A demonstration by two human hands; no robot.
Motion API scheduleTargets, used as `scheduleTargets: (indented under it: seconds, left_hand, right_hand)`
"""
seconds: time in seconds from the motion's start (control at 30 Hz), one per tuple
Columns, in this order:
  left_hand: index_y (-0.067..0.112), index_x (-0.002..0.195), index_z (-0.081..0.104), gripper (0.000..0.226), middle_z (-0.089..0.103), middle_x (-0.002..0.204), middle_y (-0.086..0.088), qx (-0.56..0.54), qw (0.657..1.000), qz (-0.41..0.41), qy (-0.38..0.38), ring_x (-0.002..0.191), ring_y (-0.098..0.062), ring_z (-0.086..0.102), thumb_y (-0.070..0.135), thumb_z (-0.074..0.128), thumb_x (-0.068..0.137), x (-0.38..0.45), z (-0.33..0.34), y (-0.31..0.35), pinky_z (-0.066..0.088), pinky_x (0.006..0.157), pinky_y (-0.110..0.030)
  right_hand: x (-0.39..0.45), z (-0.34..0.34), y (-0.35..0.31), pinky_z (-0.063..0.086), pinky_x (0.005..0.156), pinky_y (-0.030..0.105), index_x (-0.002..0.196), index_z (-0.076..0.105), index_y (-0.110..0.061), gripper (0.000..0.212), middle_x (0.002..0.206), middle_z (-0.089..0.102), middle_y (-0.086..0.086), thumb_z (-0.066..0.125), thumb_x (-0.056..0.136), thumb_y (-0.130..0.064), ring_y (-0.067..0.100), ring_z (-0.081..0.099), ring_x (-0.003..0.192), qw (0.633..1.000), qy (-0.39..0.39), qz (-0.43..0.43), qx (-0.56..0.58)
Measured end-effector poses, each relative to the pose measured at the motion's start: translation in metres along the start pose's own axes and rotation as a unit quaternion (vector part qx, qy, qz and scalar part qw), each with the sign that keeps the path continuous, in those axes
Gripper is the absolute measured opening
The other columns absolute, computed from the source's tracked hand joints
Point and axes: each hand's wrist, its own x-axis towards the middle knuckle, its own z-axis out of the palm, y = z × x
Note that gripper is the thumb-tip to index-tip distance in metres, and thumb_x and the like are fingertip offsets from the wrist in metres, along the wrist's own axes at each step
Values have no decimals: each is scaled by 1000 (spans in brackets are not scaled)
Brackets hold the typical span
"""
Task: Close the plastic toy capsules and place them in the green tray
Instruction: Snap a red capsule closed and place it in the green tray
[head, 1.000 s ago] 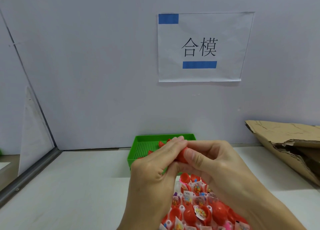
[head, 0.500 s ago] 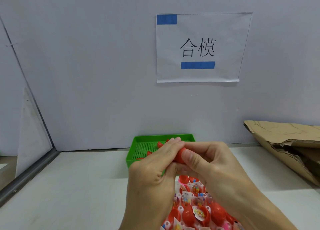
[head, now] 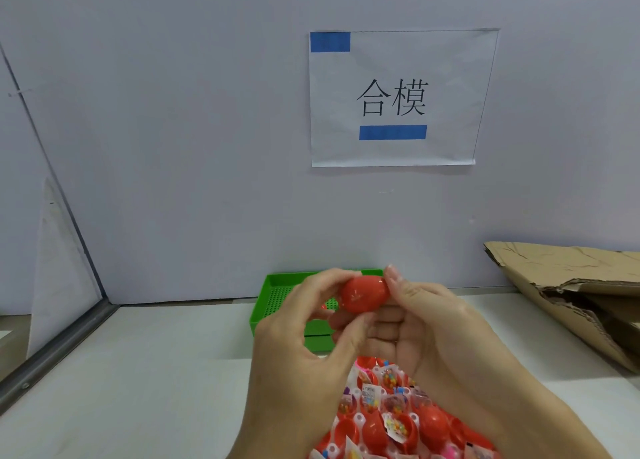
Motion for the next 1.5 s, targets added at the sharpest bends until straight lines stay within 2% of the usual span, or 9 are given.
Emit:
scheduleTargets:
  seconds: [0.23, 0.33, 0.47, 0.63, 0.83, 1.07, 1.17, 1.3, 1.5]
  left_hand:
    - [44, 105, 62, 36, 69, 104, 21, -27, 998, -37, -31, 96, -4, 66, 51, 67, 70, 0, -2, 0, 51, 79, -11]
    - [45, 104, 61, 37, 68, 104, 21, -26, 998, -44, -44, 98, -7, 66, 54, 68, 68, -1, -2, 0, 54, 83, -20]
    - [45, 100, 62, 33, 69, 100, 23, -3, 999, -36, -33, 96, -1, 67, 50, 73, 69, 0, -4, 0, 51, 79, -11]
    - [47, 99, 59, 30, 67, 96, 26, 59, 998, -25, -13, 92, -2, 66, 49, 74, 74, 1, -3, 0, 51, 81, -12]
    - [38, 89, 64, 32, 66, 87, 21, 81, 997, -12, -4, 90, -5, 63, 63, 59, 69, 4, -4, 3, 51, 78, -22]
    - [38, 94, 65, 35, 67, 89, 21, 50, 999, -19, -5, 90, -6, 65, 61, 61, 69, 4, -3, 7, 55, 75, -24]
    - [39, 101, 67, 42, 67, 94, 22, 32, 999, -27, -4, 92, -6, 64, 62, 61, 66, 4, -2, 7, 56, 76, -23]
    - [31, 103, 72, 41, 68, 92, 19, 7, 1000, -14, 8, 90, -6, 66, 50, 68, 67, 5, -2, 8, 55, 75, -19]
    - [41, 96, 70, 37, 69, 83, 18, 14, 998, 22, 57, 78, -4, 68, 23, 74, 64, 1, 2, 4, 54, 71, -13]
  right_hand:
    - [-1, 5, -1, 60, 69, 34, 92, 76, 5, 44, 95, 70, 34, 67, 86, -38, 35, 74, 82, 998, 5, 43, 38]
    - [-2, 7, 2, 60, 66, 35, 93, 73, 10, 52, 93, 70, 33, 57, 84, -38, 35, 73, 78, 998, 19, 39, 52]
    - [-2, 6, 3, 61, 67, 37, 99, 69, 11, 54, 92, 71, 31, 56, 83, -40, 35, 73, 79, 998, 39, 39, 17]
    - [1, 3, 2, 56, 56, 24, 97, 70, 0, 48, 75, 70, 19, 68, 70, -40, 21, 68, 61, 990, 122, -40, -53]
    - [-3, -2, 2, 59, 75, 25, 92, 75, -27, 25, 86, 78, 5, 69, 72, -42, 16, 74, 73, 959, 121, -103, -235]
    - [-4, -1, 2, 58, 74, 20, 91, 75, -29, 25, 86, 78, 1, 68, 72, -45, 12, 74, 72, 952, 126, -127, -250]
    - [-3, -2, 2, 60, 77, 26, 90, 75, -28, 23, 88, 78, 4, 68, 74, -44, 19, 76, 80, 953, 137, -133, -237]
    - [-4, -1, 3, 62, 76, 30, 87, 76, -23, 28, 86, 78, 7, 69, 70, -45, 24, 76, 81, 953, 151, -144, -220]
    - [-6, 1, 0, 59, 65, 21, 78, 78, -17, 16, 77, 77, 5, 73, 68, -28, 21, 76, 72, 946, 146, -171, -232]
